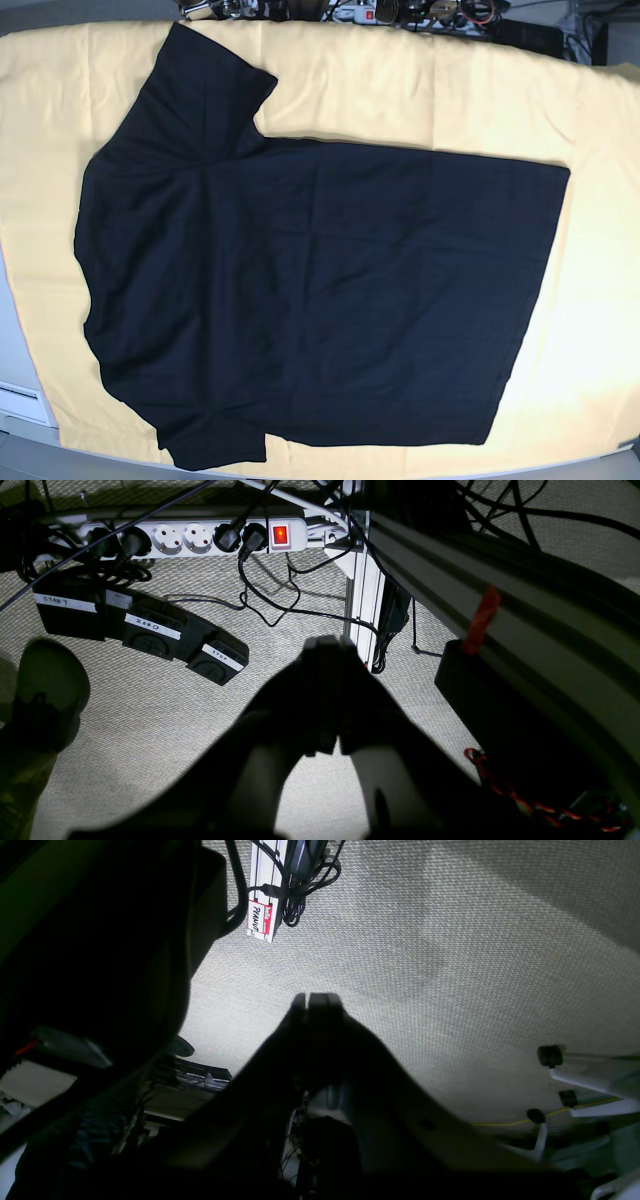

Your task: Fold the T-shirt properly

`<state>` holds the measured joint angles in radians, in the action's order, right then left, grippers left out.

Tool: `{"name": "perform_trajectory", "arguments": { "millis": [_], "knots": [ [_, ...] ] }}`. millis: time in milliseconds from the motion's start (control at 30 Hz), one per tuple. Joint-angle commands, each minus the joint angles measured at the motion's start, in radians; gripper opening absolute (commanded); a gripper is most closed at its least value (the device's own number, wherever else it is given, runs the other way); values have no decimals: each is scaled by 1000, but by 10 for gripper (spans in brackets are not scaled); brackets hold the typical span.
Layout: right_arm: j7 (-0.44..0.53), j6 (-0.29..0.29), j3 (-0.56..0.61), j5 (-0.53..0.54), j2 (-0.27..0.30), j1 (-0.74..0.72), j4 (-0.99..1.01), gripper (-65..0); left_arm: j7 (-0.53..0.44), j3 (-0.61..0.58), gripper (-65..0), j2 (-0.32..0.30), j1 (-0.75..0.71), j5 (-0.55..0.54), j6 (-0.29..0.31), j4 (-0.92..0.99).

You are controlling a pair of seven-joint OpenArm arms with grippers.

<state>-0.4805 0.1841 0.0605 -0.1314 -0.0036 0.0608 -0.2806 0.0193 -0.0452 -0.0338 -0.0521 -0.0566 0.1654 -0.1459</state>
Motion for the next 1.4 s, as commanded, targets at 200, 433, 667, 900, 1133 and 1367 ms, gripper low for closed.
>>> {"name": "perform_trajectory", "arguments": {
  "millis": [200, 433, 667, 900, 1133, 1367],
  "knots": [
    [-31, 3, -2, -5, -5, -22, -29, -650, 10, 0, -650, 0, -26, 0, 7, -82],
    [-45, 3, -2, -5, -5, -22, -47, -650, 31, 0, -650, 0, -32, 0, 7, -90],
    [-45, 38, -2, -5, -4, -21, -47, -650, 87, 0, -650, -5, -36, 0, 7, -90],
    [-106, 85, -2, -5, -2, 62, -67, -650, 175, -9, -650, -38, -79, -1, 7, -153],
    [-240, 138, -2, -2, 2, 234, -232, -650, 251, -212, -650, -126, -212, -8, 7, -361],
    [-322, 159, -2, 11, 4, 469, -573, -650, 336, -410, -650, -274, -426, -24, 7, -728]
  ]
}}
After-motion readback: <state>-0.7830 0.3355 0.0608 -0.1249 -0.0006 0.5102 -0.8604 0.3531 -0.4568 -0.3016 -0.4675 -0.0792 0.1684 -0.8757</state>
